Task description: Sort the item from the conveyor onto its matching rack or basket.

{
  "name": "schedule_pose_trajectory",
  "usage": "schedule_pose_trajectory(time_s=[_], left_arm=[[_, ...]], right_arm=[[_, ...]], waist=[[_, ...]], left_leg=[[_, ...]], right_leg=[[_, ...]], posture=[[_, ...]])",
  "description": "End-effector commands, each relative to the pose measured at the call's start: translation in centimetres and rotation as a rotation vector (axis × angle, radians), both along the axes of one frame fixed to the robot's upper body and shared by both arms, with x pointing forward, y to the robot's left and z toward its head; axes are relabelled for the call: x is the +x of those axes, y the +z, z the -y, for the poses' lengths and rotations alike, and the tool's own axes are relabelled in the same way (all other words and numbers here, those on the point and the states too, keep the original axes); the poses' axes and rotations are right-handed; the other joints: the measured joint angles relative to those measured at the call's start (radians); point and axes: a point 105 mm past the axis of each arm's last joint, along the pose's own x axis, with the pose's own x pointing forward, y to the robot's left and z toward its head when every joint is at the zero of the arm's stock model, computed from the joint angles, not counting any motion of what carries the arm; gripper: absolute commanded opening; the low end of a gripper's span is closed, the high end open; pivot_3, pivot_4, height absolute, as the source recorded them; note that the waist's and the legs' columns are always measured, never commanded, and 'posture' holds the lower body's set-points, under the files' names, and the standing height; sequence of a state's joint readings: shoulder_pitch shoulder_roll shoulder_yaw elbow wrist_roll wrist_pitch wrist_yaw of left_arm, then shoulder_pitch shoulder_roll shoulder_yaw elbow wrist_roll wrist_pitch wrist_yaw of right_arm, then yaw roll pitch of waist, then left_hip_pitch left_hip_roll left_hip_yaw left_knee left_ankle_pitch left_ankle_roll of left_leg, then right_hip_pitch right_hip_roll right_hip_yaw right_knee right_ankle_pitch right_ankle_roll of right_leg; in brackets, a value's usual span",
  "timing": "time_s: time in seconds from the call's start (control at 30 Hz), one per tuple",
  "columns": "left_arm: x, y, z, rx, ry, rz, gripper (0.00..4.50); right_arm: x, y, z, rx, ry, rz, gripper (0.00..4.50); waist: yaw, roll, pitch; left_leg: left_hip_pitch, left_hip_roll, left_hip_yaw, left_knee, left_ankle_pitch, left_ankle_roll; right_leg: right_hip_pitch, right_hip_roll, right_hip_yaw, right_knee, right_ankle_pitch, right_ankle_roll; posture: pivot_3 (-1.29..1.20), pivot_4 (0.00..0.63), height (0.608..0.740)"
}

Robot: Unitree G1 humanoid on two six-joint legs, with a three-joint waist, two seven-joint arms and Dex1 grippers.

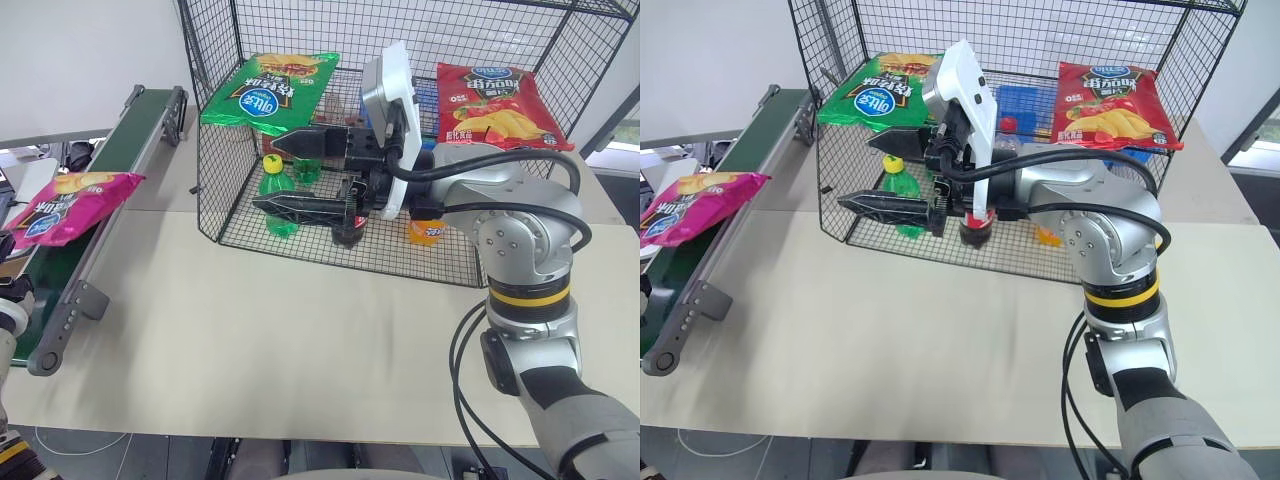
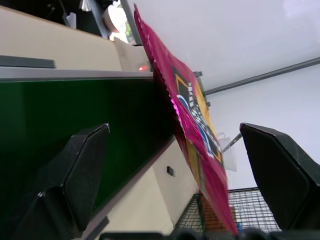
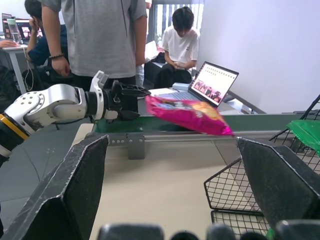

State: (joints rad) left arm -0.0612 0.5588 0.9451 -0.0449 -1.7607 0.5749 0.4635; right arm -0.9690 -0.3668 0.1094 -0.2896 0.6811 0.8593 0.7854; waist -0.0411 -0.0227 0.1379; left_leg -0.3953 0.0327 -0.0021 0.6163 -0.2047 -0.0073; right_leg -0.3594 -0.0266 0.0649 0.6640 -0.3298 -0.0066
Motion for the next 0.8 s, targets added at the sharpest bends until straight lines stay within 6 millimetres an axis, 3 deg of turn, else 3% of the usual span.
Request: schedule_pose_trajectory(time_s=[0.03, 0.17, 0.2, 0.27, 0.5, 0.53, 0.8], left_arm=[[0.0, 0.7, -0.4, 0.022, -0.003, 0.016, 4.47], [0.0, 0.4, -0.5, 0.027, 0.001, 0.009, 4.47], [0.0, 0.5, -0.6, 0.027, 0.007, 0.012, 4.23], [0.0, 0.5, -0.7, 0.03, 0.011, 0.014, 3.62], [-0.1, 0.8, -0.5, 0.038, 0.005, 0.03, 0.29], [-0.2, 0.8, -0.5, 0.039, 0.005, 0.03, 0.09], [-0.2, 2.6, 0.1, 0.081, -0.023, 0.094, 0.09]], right_arm=[[-0.8, 1.0, 0.2, 0.022, 0.009, 0.044, 4.5], [-0.9, 1.0, 0.3, 0.025, 0.001, 0.044, 4.5], [-0.9, 1.0, 0.3, 0.025, -0.001, 0.044, 4.5], [-0.8, 1.0, 0.3, 0.025, -0.006, 0.043, 4.5], [-0.7, 0.9, 0.3, 0.018, -0.012, 0.049, 4.5], [-0.7, 0.9, 0.3, 0.018, -0.011, 0.049, 4.5], [-0.6, 0.8, 0.2, 0.018, -0.007, 0.049, 4.5]], waist=[[-0.001, 0.0, 0.0], [-0.001, 0.0, 0.0], [-0.001, 0.0, 0.0], [0.0, 0.0, 0.0], [-0.001, 0.0, 0.0], [-0.001, 0.0, 0.0], [-0.001, 0.0, 0.0]], left_leg=[[0.0, 0.0, 0.0, 0.0, 0.0, 0.0], [0.0, 0.0, 0.0, 0.0, 0.0, 0.0], [0.0, 0.0, 0.0, 0.0, 0.0, 0.0], [-0.001, 0.0, 0.0, 0.0, 0.0, 0.0], [-0.002, 0.0, 0.0, 0.0, 0.0, 0.0], [-0.002, 0.0, 0.0, 0.0, 0.0, 0.0], [-0.004, 0.001, 0.0, 0.0, 0.0, 0.0]], right_leg=[[0.0, 0.0, 0.0, 0.0, 0.0, 0.0], [-0.001, 0.0, 0.0, 0.0, 0.0, 0.0], [-0.001, 0.0, 0.0, 0.0, 0.0, 0.0], [-0.001, 0.0, 0.001, 0.0, 0.0, 0.0], [-0.003, -0.001, 0.001, 0.0, 0.0, 0.0], [-0.003, -0.001, 0.002, 0.0, 0.0, 0.0], [-0.005, -0.001, 0.002, 0.0, 0.0, 0.0]], posture=[[0.0, 0.15, 0.74], [0.0, 0.15, 0.74], [0.0, 0.15, 0.74], [0.0, 0.15, 0.74], [0.0, 0.15, 0.74], [0.0, 0.15, 0.74], [0.0, 0.15, 0.74]])
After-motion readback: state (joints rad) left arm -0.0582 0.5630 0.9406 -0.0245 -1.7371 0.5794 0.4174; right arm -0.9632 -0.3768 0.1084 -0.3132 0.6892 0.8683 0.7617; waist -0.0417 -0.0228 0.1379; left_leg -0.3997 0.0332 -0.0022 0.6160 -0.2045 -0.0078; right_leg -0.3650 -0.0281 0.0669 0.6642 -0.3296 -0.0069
